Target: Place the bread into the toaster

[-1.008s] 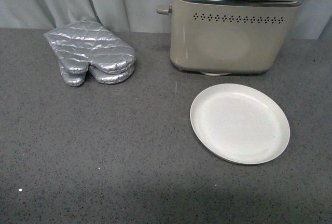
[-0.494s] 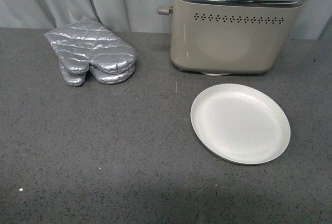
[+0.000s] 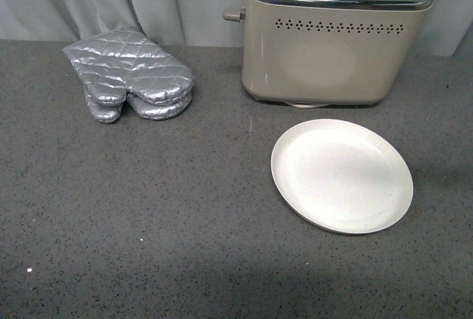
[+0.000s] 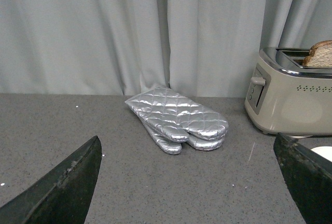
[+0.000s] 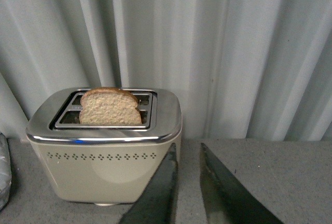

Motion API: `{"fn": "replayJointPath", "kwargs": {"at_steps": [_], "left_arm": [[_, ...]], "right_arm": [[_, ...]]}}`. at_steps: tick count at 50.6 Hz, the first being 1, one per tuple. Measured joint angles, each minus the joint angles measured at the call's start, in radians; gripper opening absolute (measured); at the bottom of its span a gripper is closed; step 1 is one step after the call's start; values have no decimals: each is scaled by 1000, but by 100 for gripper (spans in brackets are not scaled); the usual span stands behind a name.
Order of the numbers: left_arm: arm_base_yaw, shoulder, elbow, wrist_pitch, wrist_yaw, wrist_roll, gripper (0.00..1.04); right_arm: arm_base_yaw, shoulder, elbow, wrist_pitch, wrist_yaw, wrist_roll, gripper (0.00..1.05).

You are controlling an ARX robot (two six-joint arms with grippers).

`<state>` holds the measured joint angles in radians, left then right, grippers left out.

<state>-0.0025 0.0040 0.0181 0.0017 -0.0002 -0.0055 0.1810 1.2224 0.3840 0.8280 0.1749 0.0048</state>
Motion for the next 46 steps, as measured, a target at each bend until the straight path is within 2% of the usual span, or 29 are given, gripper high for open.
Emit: {"fn": "replayJointPath", "kwargs": {"at_steps": [3, 22, 25, 28, 37, 40, 46], "left_arm": [[0, 0, 0, 0, 0, 0, 98], [0, 0, 0, 0, 0, 0, 98], [0, 0, 0, 0, 0, 0, 98], [0, 0, 0, 0, 0, 0, 98], [0, 0, 0, 0, 0, 0, 98], [0, 0, 0, 0, 0, 0, 98], [0, 0, 0, 0, 0, 0, 98]], "right_arm": [[-19, -43, -48, 4, -18, -5, 0], [-97, -283, -241, -43, -92, -4, 0], [-142, -335, -266, -72, -159, -5, 0], [-173, -386, -288, -101, -166, -4, 0], [-179, -497, -323, -174, -172, -4, 0], [-179, -504, -352, -135, -172, -4, 0], [-179, -549, -378, -179, -173, -4, 0]]}}
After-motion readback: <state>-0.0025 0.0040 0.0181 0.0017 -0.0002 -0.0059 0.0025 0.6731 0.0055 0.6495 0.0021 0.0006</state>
